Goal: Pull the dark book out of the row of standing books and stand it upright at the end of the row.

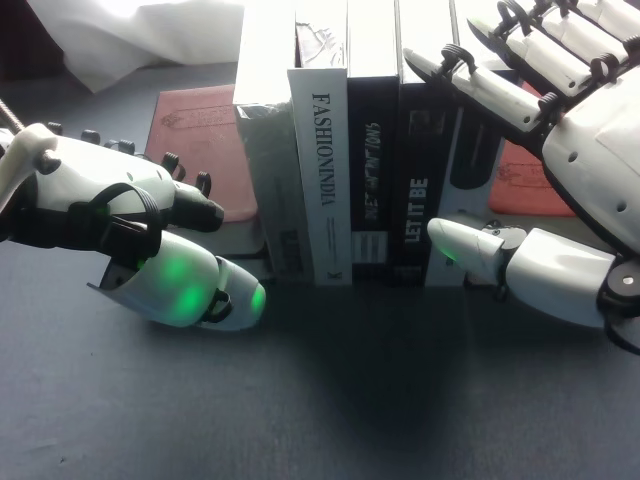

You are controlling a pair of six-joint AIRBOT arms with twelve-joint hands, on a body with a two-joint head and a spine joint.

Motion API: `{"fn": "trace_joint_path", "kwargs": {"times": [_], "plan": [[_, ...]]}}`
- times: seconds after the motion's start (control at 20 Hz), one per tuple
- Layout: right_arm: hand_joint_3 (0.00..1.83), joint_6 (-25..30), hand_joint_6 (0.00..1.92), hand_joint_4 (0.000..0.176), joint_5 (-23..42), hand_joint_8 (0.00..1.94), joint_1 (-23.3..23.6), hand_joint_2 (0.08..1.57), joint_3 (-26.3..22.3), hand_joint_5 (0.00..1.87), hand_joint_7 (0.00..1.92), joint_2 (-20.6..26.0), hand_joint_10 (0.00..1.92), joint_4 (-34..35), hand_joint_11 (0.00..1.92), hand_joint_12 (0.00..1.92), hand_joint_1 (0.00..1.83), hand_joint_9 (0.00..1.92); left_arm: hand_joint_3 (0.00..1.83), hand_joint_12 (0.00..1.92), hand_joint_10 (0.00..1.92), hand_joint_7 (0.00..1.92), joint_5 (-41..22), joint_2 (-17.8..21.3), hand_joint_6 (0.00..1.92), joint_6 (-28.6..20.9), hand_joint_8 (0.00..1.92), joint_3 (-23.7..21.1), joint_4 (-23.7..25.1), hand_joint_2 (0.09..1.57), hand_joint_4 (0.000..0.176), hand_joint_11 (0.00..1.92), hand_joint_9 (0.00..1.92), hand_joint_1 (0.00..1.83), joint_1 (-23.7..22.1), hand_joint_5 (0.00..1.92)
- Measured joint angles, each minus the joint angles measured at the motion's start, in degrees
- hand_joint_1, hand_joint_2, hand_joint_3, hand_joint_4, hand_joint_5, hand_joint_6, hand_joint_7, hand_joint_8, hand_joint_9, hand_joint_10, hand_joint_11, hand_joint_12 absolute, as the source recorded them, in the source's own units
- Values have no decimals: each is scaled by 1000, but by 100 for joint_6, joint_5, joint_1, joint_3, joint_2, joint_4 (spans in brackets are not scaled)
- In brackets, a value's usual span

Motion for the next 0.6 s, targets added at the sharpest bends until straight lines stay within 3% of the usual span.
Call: {"fn": "trace_joint_path", "kwargs": {"times": [0.6], "plan": [[0, -667, 0, 0, -15, 0, -240, 1176, -181, 0, 0, 24, 0, -258, 0, 0, 0, 0, 0, 205, 4, 72, 2, 0, 2, -15, 5, 0, -2, 1224, 0, 2, 55, 0, 0, 113]]}}
